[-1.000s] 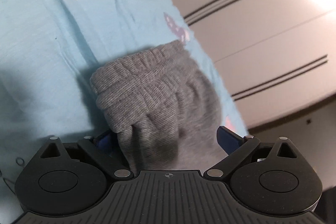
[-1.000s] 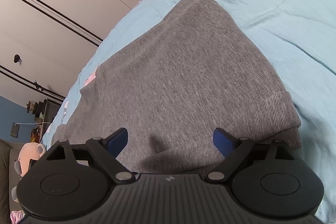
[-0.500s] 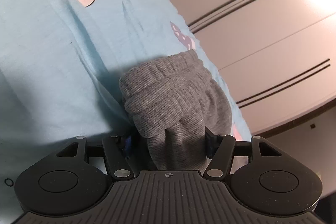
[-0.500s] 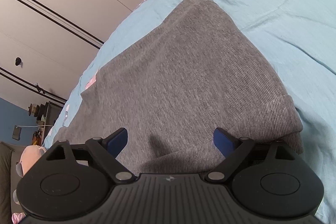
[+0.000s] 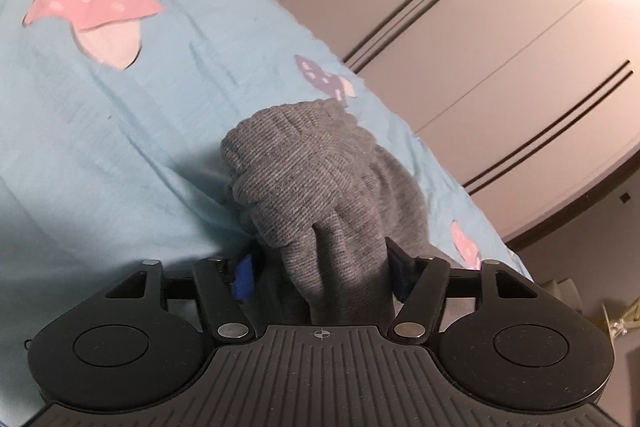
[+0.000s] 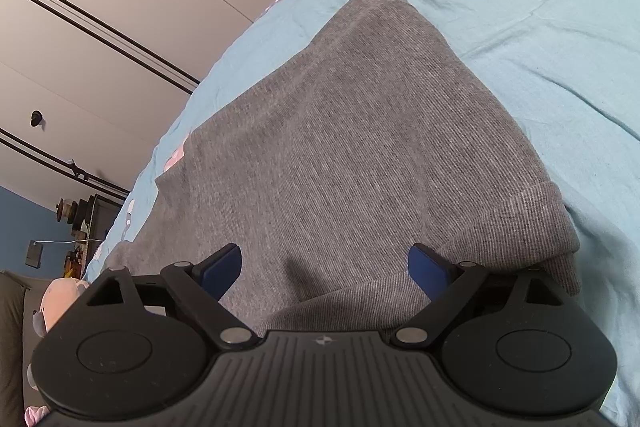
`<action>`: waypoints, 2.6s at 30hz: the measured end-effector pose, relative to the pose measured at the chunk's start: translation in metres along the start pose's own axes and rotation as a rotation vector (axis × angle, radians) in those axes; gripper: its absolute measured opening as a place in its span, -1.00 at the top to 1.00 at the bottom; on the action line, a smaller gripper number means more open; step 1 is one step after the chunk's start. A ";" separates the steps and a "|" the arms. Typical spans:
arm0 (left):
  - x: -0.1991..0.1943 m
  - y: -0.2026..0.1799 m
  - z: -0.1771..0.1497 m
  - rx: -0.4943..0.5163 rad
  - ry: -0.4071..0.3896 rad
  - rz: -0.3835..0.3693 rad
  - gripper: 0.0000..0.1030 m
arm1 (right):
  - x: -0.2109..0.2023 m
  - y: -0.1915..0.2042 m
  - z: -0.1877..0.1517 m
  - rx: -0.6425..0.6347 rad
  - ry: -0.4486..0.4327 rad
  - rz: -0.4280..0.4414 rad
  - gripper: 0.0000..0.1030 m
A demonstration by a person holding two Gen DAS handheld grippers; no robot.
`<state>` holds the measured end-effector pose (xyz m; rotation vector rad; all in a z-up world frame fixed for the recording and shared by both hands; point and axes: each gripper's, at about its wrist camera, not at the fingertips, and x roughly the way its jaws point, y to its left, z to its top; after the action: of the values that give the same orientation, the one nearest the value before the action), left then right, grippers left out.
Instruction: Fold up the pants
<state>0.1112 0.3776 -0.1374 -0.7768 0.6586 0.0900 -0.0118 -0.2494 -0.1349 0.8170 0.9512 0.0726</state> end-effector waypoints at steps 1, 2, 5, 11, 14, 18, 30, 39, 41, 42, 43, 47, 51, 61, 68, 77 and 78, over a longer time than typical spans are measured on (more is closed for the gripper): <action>-0.001 -0.001 0.000 0.003 -0.004 -0.001 -0.39 | 0.000 0.000 0.000 -0.001 0.001 0.000 -0.78; -0.002 -0.002 0.001 -0.003 -0.004 -0.003 -0.42 | 0.000 0.000 0.000 -0.002 0.001 0.000 -0.78; -0.004 -0.006 0.002 0.003 -0.008 0.012 -0.42 | 0.000 0.000 0.001 -0.001 0.001 0.000 -0.78; -0.003 -0.013 0.004 0.008 -0.002 0.049 -0.42 | 0.001 0.001 0.001 -0.005 0.003 -0.002 -0.79; -0.006 -0.016 0.005 0.003 0.000 0.054 -0.46 | 0.001 0.001 0.001 -0.005 0.002 -0.002 -0.79; -0.007 -0.018 0.007 0.003 0.008 0.065 -0.51 | 0.001 0.001 0.001 -0.005 0.002 -0.003 -0.79; -0.016 -0.022 0.014 -0.047 0.011 0.007 -0.83 | 0.002 0.001 0.001 -0.004 0.002 -0.002 -0.79; -0.011 -0.019 0.012 -0.041 0.038 -0.009 -0.87 | 0.002 0.001 0.001 -0.004 0.002 -0.003 -0.80; -0.005 -0.011 0.011 -0.081 0.057 -0.024 -0.87 | 0.002 0.000 0.001 -0.003 0.002 -0.003 -0.80; -0.002 -0.008 0.011 -0.098 0.069 -0.037 -0.88 | 0.002 0.000 0.001 -0.004 0.002 -0.003 -0.80; 0.002 -0.004 0.012 -0.115 0.080 -0.043 -0.88 | 0.002 0.000 0.001 -0.005 0.003 -0.003 -0.80; 0.019 0.007 0.014 -0.167 0.120 -0.006 -0.88 | 0.002 -0.001 0.000 -0.004 0.003 -0.001 -0.80; 0.032 0.009 0.013 -0.167 0.124 0.002 -0.88 | 0.001 -0.001 0.000 -0.005 0.003 -0.002 -0.80; 0.006 -0.018 0.006 0.032 0.060 0.126 0.06 | -0.001 -0.002 -0.001 -0.004 0.000 0.004 -0.80; 0.013 -0.038 0.009 0.110 0.048 0.139 -0.07 | -0.003 -0.004 0.000 0.005 0.002 0.012 -0.80; 0.039 -0.030 0.010 0.025 0.085 0.144 -0.45 | -0.003 -0.004 0.003 0.011 0.003 0.017 -0.80; 0.037 -0.030 0.010 0.029 0.075 0.154 -0.17 | -0.003 -0.004 0.003 0.011 0.003 0.017 -0.80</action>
<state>0.1554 0.3567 -0.1350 -0.7036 0.7887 0.1924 -0.0128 -0.2550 -0.1350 0.8351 0.9482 0.0835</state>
